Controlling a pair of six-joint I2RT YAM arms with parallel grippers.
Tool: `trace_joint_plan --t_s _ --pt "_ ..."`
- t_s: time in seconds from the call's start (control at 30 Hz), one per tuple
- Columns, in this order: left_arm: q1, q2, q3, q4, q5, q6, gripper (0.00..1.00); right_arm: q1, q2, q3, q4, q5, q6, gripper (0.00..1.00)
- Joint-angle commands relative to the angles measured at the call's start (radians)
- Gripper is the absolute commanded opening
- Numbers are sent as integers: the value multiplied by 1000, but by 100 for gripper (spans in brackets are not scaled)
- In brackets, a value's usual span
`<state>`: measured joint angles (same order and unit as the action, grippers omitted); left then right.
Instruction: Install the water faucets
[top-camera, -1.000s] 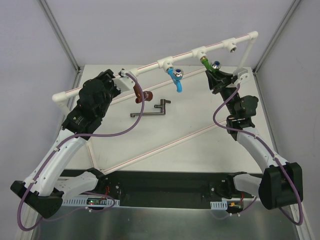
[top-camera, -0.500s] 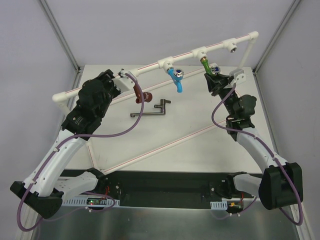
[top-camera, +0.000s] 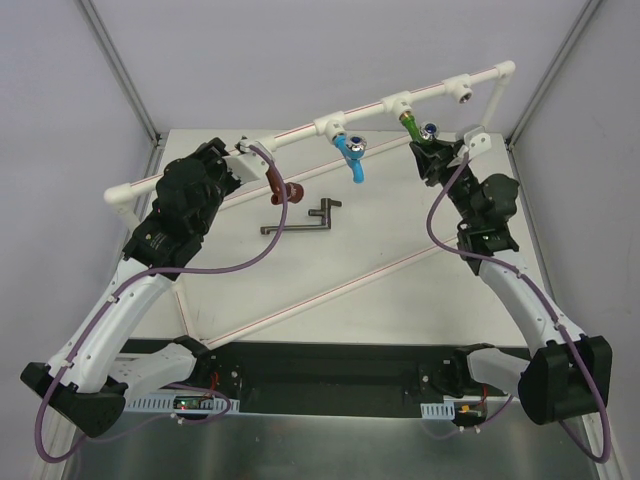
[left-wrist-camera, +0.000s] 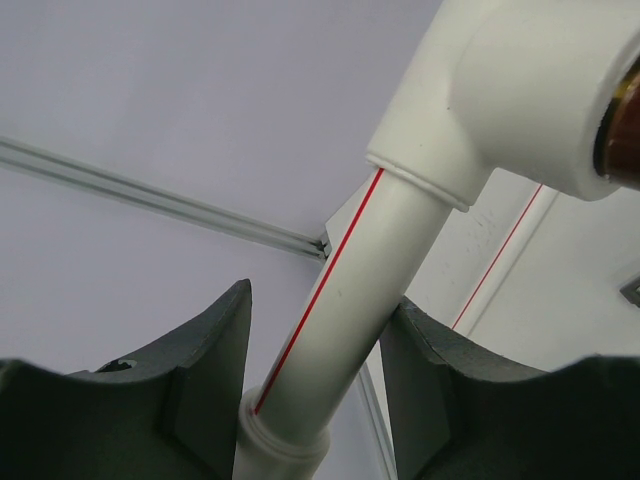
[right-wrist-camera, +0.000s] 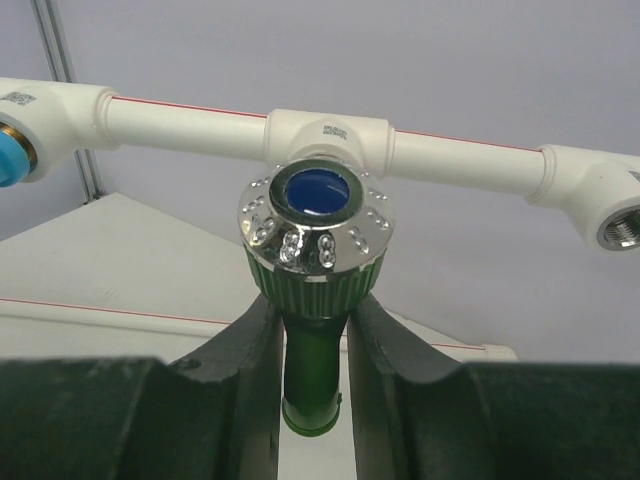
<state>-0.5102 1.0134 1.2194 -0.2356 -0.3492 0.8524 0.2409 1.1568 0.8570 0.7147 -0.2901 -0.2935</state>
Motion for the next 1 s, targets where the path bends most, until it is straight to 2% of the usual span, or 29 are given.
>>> trace_joint_plan --t_s 0.0,0.17,0.73,0.97 --pt "-5 17 -58 -107 70 -300 0 9 -5 105 -63 -15 -68 2" --pt "-5 16 -58 -108 70 -300 0 8 -3 148 -164 -30 -104 2" --pt "-5 19 -60 -108 73 -302 0 9 1 238 -354 -41 -168 2" --pt "-5 19 -60 -108 76 -303 0 11 9 254 -374 -41 -176 2"
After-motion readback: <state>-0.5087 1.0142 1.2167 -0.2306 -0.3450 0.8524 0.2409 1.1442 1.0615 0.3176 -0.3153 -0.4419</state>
